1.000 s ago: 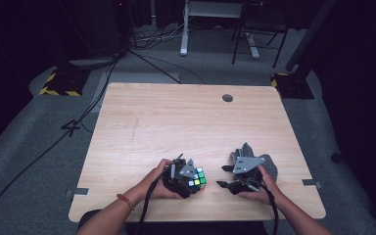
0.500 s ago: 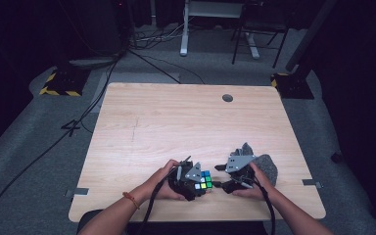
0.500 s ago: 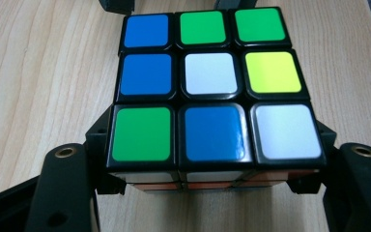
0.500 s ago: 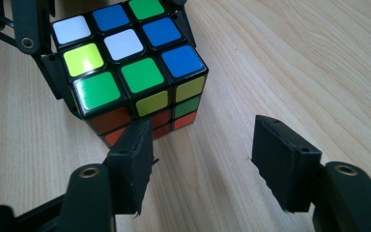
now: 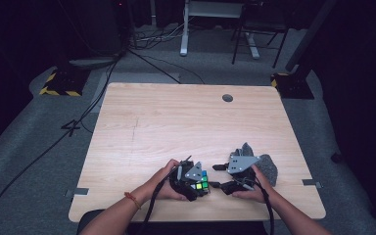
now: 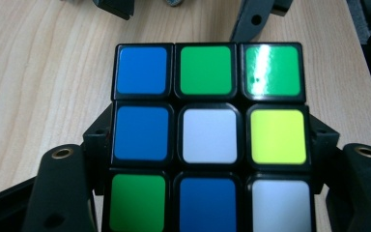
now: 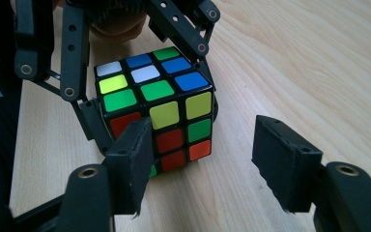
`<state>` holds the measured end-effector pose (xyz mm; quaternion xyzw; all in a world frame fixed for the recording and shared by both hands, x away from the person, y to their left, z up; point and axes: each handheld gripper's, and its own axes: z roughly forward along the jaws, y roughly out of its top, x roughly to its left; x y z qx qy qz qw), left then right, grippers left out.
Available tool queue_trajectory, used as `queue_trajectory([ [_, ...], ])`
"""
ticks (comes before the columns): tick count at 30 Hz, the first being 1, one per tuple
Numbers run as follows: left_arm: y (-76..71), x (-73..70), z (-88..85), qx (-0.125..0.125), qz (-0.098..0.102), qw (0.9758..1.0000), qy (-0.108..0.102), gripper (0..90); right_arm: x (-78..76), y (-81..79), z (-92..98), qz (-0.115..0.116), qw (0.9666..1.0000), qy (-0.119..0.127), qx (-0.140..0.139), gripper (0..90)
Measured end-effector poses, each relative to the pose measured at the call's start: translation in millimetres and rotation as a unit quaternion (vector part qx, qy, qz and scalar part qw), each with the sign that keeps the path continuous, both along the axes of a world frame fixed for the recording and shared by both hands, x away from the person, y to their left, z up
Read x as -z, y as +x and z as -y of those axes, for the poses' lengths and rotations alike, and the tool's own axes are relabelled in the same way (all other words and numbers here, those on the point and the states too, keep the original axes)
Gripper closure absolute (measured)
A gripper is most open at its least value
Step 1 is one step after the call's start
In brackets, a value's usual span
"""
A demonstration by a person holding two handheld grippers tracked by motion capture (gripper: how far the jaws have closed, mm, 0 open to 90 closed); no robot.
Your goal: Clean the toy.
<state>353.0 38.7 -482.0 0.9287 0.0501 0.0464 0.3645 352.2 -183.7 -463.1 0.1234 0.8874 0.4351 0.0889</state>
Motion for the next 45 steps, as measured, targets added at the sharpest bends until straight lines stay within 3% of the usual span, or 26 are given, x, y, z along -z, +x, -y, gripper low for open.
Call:
queue_trajectory([
  [4,-1.4,-4.0,1.8,-0.001,0.011,0.9999,-0.003,32.2,-5.7,-4.2,-2.5,0.009,0.9999,0.007,0.002,39.1],
  [7,-1.8,-5.7,2.9,-0.001,0.008,0.9999,-0.007,32.6,-6.9,-5.3,-3.3,0.012,0.9999,0.011,0.002,38.8],
  [10,-1.2,-7.7,5.3,0.003,0.023,0.9997,-0.005,32.7,-8.7,-5.9,-3.7,0.019,0.9998,0.006,0.004,38.7],
  [16,0.4,-14.1,5.9,0.002,0.031,0.9989,-0.034,32.9,-11.6,-2.8,7.8,0.017,0.9996,0.018,0.014,39.7],
  [18,-0.2,-15.5,4.9,0.001,0.031,0.9986,-0.042,32.9,-9.5,-0.7,14.0,0.006,0.9996,0.020,0.018,41.7],
  [22,0.5,-14.9,3.2,0.002,0.033,0.9984,-0.045,32.9,-4.2,2.4,23.1,0.006,0.9994,0.004,0.034,44.8],
  [25,0.3,-14.4,2.7,0.005,0.030,0.9982,-0.052,32.9,5.2,9.0,26.9,0.000,0.9977,-0.034,0.059,47.0],
  [31,0.7,-15.2,1.2,0.007,0.027,0.9974,-0.066,32.9,13.9,11.6,22.0,-0.023,0.9975,-0.045,0.050,46.9],
  [35,-0.6,-16.5,1.3,0.007,0.027,0.9970,-0.072,32.9,15.7,10.0,19.4,-0.034,0.9978,-0.042,0.039,46.4],
  [36,-0.7,-16.4,1.6,0.009,0.026,0.9969,-0.074,32.9,15.5,9.0,19.5,-0.043,0.9981,-0.030,0.033,45.9],
  [45,0.1,-16.1,2.9,0.013,0.021,0.9965,-0.080,32.8,13.1,8.4,21.3,-0.050,0.9984,0.002,0.025,46.0],
])
